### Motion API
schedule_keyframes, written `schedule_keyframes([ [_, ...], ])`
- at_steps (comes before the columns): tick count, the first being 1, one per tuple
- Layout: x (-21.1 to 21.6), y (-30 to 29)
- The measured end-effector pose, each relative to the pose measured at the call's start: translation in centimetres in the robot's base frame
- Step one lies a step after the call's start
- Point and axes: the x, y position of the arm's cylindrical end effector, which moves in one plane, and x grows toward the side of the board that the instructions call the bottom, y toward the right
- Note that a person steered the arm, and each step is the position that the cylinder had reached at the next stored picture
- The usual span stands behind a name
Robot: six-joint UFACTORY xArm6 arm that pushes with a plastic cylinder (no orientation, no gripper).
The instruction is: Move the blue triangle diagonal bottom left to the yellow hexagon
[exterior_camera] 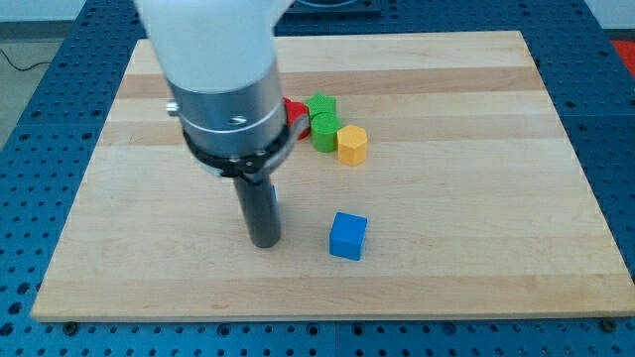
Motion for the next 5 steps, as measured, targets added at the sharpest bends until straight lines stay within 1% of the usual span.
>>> schedule_keyframes([
  [1,0.0,-3.3],
  [2,-0.7,-7.8],
  [3,-3.8,-8.1],
  [4,-4.5,-5.0],
  [5,-2.4,-0.3],
])
